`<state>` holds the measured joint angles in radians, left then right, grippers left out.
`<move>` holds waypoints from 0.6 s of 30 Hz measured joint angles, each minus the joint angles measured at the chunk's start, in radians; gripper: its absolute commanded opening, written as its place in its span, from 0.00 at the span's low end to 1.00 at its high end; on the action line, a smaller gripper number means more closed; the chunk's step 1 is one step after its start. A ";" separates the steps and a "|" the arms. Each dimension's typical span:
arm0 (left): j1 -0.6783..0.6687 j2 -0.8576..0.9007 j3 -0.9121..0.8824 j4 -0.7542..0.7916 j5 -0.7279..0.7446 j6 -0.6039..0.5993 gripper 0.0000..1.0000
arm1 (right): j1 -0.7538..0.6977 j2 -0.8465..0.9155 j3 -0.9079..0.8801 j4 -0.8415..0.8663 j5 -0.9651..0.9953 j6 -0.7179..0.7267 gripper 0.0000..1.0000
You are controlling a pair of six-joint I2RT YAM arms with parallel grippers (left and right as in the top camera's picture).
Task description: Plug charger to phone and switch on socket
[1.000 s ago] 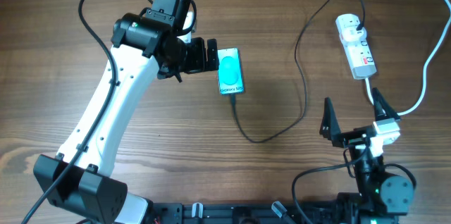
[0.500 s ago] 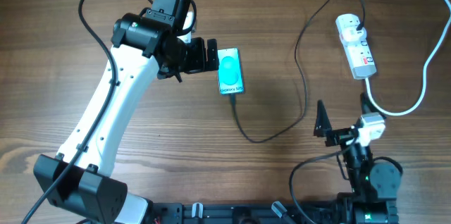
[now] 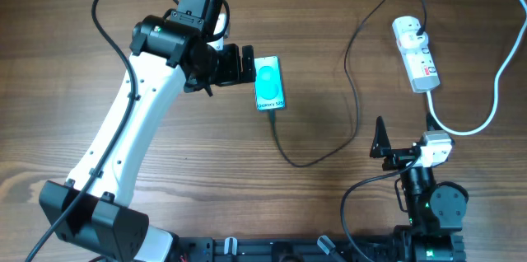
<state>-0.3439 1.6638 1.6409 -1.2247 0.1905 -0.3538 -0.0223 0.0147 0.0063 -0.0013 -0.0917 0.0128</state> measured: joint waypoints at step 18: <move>0.000 0.000 0.000 0.000 0.000 0.000 1.00 | 0.000 0.000 0.000 0.000 0.007 0.000 1.00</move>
<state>-0.3439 1.6638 1.6409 -1.2247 0.1905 -0.3538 -0.0223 0.0147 0.0063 -0.0010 -0.0849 0.0128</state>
